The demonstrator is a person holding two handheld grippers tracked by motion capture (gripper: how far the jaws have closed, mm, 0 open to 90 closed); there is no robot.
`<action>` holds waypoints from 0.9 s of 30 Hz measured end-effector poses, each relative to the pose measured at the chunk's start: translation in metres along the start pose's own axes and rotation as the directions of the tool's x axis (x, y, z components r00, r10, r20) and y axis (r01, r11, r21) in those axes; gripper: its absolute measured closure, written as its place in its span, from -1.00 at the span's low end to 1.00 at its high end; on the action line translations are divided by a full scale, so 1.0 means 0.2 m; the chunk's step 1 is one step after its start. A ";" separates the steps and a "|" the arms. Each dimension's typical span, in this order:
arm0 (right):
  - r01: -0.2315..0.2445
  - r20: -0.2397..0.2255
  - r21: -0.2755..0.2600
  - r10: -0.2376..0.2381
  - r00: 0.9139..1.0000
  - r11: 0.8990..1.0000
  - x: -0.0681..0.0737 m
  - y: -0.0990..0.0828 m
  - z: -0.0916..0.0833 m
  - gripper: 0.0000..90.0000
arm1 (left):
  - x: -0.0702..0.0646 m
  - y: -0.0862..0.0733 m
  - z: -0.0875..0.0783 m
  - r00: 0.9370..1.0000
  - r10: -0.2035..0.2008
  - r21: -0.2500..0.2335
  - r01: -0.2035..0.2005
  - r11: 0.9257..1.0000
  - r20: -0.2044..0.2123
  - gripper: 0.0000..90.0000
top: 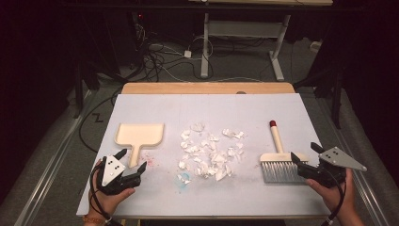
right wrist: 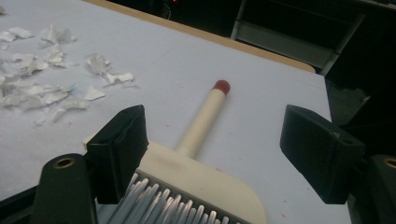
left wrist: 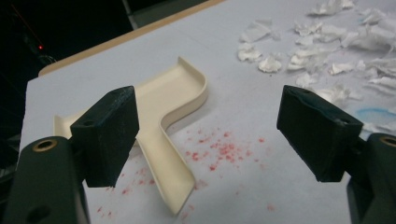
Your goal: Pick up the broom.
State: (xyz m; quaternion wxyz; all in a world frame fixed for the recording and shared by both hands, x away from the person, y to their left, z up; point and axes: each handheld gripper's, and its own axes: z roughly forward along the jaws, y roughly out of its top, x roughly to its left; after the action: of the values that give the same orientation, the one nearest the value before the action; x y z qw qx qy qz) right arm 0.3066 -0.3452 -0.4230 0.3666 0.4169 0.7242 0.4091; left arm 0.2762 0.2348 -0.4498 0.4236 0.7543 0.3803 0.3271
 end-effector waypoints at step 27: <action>-0.052 0.032 0.240 0.045 0.998 0.969 -0.10 0.07 0.13 -0.49 | -0.10 0.01 0.08 0.989 0.149 0.122 -0.148 0.981 0.001 -0.54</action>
State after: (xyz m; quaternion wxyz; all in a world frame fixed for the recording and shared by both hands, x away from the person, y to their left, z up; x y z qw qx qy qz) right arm 0.3408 -0.3511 -0.4170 0.3125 0.4812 0.7533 0.3215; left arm 0.2806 0.2105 -0.4589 0.3497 0.8036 0.3441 0.3370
